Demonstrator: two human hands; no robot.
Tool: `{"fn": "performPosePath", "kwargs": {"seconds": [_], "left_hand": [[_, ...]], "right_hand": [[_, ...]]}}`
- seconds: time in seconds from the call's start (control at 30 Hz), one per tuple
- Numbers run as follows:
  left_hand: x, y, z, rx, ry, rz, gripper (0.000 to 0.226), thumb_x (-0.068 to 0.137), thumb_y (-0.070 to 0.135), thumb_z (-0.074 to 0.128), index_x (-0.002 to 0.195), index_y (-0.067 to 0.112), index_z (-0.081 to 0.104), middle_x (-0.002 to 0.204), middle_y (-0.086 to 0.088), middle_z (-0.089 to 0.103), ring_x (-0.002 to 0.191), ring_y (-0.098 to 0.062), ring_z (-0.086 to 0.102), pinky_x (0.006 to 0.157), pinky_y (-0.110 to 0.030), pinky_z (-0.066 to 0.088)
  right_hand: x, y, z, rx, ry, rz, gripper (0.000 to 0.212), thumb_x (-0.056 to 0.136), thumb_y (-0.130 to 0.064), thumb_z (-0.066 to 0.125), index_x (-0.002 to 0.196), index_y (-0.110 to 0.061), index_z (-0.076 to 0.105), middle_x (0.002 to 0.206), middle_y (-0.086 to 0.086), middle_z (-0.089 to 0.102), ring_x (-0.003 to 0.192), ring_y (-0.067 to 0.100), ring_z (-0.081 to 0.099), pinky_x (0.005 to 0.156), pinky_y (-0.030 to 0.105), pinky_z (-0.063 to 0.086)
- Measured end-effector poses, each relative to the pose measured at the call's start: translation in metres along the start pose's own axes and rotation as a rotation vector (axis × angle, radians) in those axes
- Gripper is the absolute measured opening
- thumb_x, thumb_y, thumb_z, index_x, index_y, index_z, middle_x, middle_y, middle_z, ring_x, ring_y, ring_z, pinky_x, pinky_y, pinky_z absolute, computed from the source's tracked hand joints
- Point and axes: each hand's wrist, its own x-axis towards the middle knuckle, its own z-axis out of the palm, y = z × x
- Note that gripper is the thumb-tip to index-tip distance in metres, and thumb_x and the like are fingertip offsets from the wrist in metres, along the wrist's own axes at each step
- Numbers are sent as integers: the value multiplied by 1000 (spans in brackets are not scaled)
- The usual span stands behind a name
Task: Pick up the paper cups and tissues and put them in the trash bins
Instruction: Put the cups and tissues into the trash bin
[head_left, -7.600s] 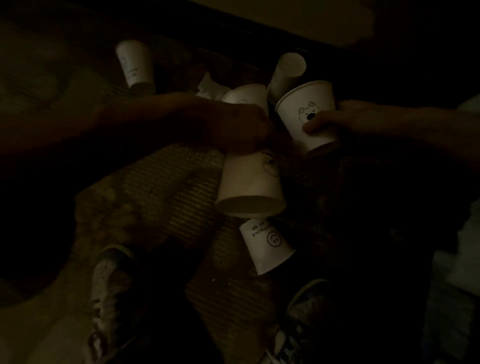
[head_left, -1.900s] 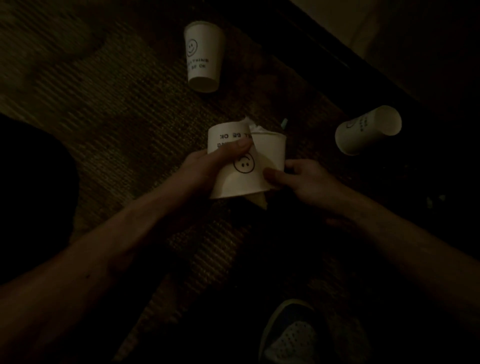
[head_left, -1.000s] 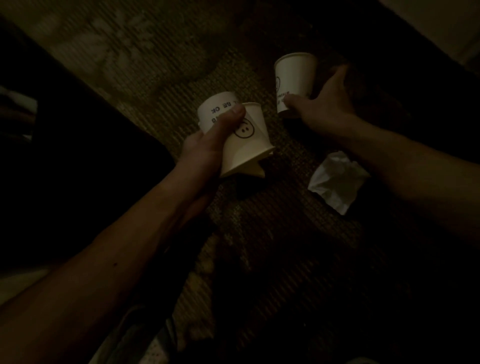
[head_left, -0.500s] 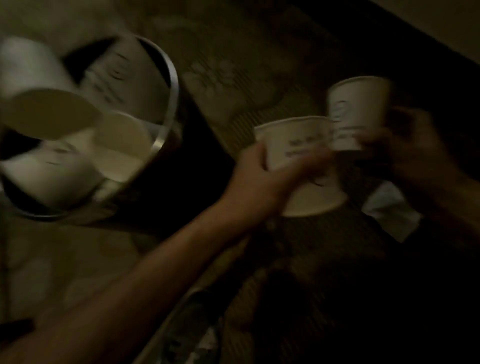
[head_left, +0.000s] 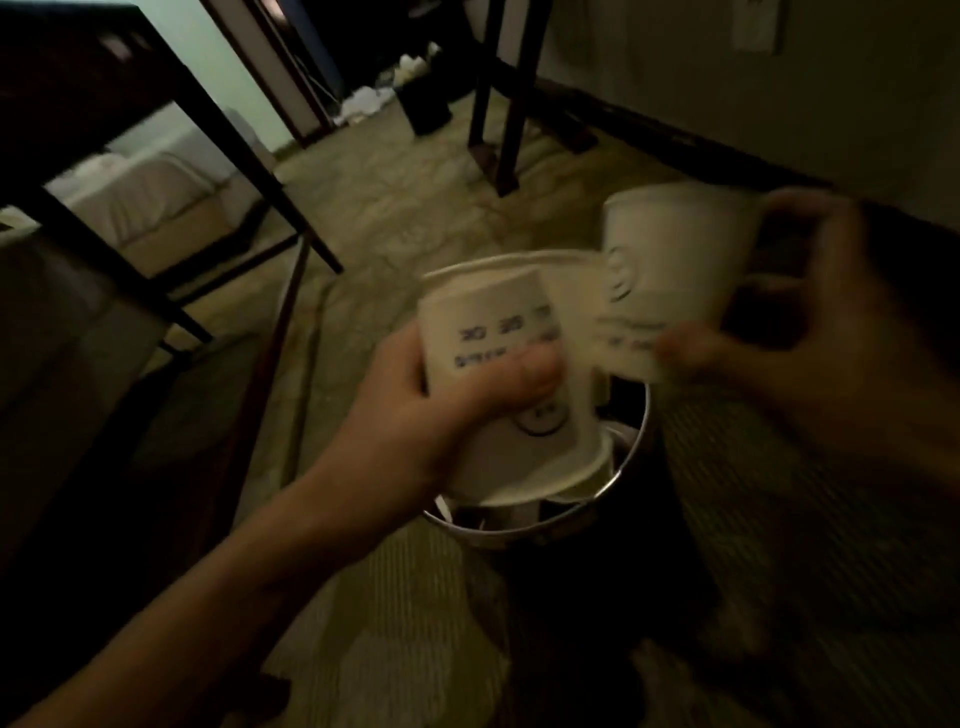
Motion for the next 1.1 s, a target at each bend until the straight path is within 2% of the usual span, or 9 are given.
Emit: {"fn": "performPosePath", "kwargs": {"seconds": [0.1, 0.2, 0.27, 0.4, 0.47, 0.6, 0.83, 0.97, 1.1], "left_hand": [[-8, -20, -20, 110, 16, -56, 35, 69, 27, 77, 103, 29, 71, 100, 5, 75, 90, -15, 73, 68, -20, 57], [-13, -49, -25, 149, 45, -140, 54, 65, 33, 78, 115, 20, 61, 106, 2, 74, 96, -18, 72, 72, -23, 57], [-15, -60, -23, 170, 30, -159, 58, 67, 38, 77, 120, 21, 58, 111, 0, 72, 100, -19, 71, 76, -27, 58], [-14, -68, -18, 279, 101, -84, 50, 65, 58, 71, 112, 63, 54, 137, 4, 49, 121, -17, 57, 90, -41, 56], [-13, -71, -20, 364, 196, -45, 49, 63, 63, 67, 106, 77, 46, 148, 4, 36, 132, -13, 45, 96, -37, 53], [-13, -78, -25, 558, 324, -8, 56, 61, 69, 64, 112, 53, 49, 139, 13, 30, 121, 19, 33, 84, -2, 43], [-18, -81, -23, 529, 198, -5, 57, 65, 56, 76, 116, 38, 59, 110, 15, 63, 101, -3, 63, 73, -18, 54], [-23, -78, -21, 539, 181, 19, 80, 69, 53, 75, 136, 38, 33, 111, 11, 67, 94, -5, 69, 68, -26, 59], [-23, -79, -22, 643, 138, 38, 58, 80, 53, 64, 133, 42, 43, 116, 11, 63, 98, 3, 66, 68, -14, 56]], "right_hand": [[2, 4, 31, -162, -64, 7, 86, 51, -58, 75, 118, -44, 22, 92, -16, 59, 78, 2, 69, 52, 16, 54], [2, 14, 44, -491, -64, -47, 81, 58, -58, 65, 122, -29, 26, 108, -5, 55, 93, 16, 61, 73, 37, 55], [1, 22, 41, -587, -9, -79, 82, 60, -58, 65, 126, -20, 35, 116, 1, 50, 98, 17, 52, 74, 35, 48], [3, 27, 41, -608, 0, -122, 72, 70, -56, 61, 122, -8, 49, 124, 10, 47, 100, 13, 43, 73, 26, 37], [6, 25, 40, -619, 14, -132, 59, 78, -50, 56, 116, -5, 55, 122, 12, 51, 96, 13, 45, 72, 26, 36], [13, 18, 29, -776, -4, -204, 37, 85, -36, 52, 99, -4, 62, 99, 18, 64, 94, 35, 55, 69, 37, 38], [19, 9, 35, -1010, -281, -177, 32, 83, -51, 28, 91, -24, 45, 86, 0, 46, 82, 18, 46, 58, 28, 27], [25, 7, 38, -1000, -318, -218, 26, 86, -47, 20, 82, -28, 37, 70, -15, 30, 79, 14, 40, 56, 26, 21], [24, 20, 48, -1224, -473, -267, 49, 84, -48, 7, 104, -26, 45, 107, -2, 53, 105, 20, 40, 75, 32, 31]]}}
